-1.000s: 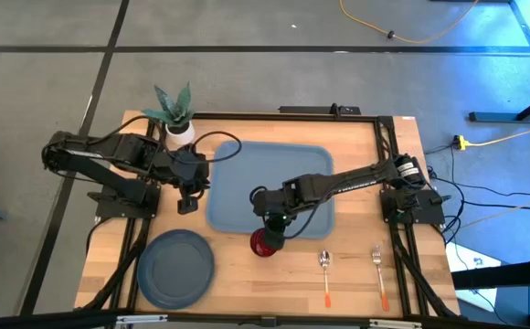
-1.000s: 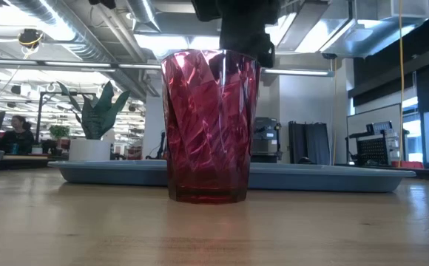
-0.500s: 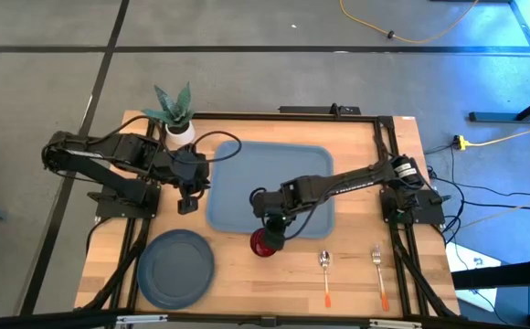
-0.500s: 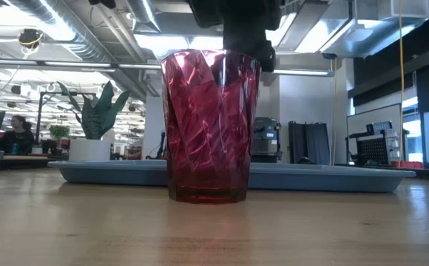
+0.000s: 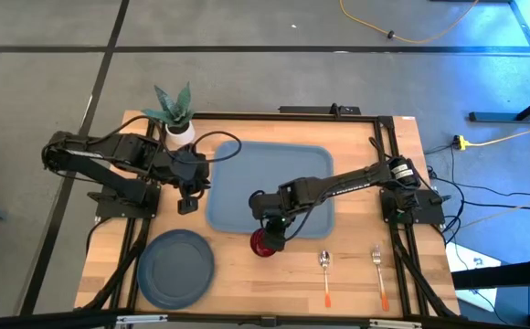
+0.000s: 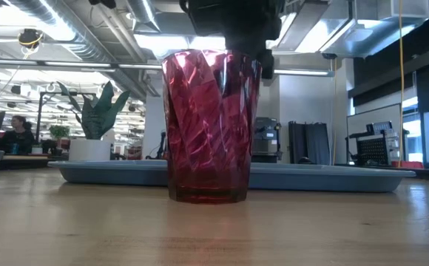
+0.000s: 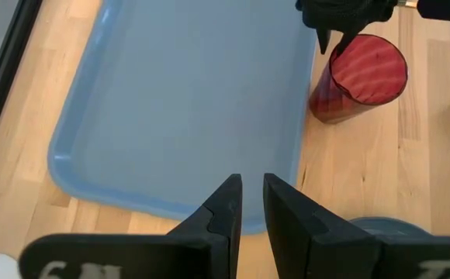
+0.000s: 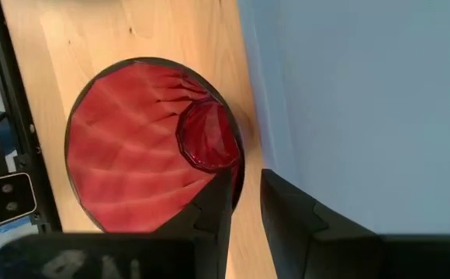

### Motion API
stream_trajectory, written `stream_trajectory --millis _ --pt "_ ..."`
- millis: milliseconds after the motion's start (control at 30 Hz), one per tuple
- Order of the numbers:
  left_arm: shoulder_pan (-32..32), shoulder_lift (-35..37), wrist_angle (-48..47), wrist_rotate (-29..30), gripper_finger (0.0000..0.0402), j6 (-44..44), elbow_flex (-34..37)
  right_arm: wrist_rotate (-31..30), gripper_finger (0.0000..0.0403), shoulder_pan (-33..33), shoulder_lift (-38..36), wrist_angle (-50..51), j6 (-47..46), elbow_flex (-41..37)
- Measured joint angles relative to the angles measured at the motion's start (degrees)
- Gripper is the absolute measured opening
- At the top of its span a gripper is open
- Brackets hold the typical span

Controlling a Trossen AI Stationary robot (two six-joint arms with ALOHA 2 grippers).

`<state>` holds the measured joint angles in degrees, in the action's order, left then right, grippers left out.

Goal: Pick and place plate/cup/fork/spoon on tray
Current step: Put the dark red glass on the blue tray

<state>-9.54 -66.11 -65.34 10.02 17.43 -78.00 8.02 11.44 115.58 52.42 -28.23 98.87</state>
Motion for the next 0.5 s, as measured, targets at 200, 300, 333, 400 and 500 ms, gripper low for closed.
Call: stream_trajectory --millis 200,300,333,400,500 --pt "0.00 0.00 0.00 -0.02 0.0050 -0.04 0.00 -0.88 0.0072 0.00 0.72 -0.26 0.28 0.04" --pt "0.00 0.00 0.00 0.00 0.0050 -0.04 0.00 -0.88 0.0072 0.00 1.77 -0.08 0.39 0.07" --pt "0.00 0.00 0.00 0.00 0.0050 -0.06 0.00 -0.86 0.0072 0.00 2.24 -0.39 0.39 0.07" --pt "0.00 0.00 -0.02 0.00 0.0050 -0.04 0.00 -0.82 0.0072 0.00 2.96 -0.20 0.42 -0.02" --pt "0.00 0.00 -0.02 0.00 0.0050 -0.06 0.00 0.36 0.0072 0.00 4.27 -0.42 0.32 -0.02"
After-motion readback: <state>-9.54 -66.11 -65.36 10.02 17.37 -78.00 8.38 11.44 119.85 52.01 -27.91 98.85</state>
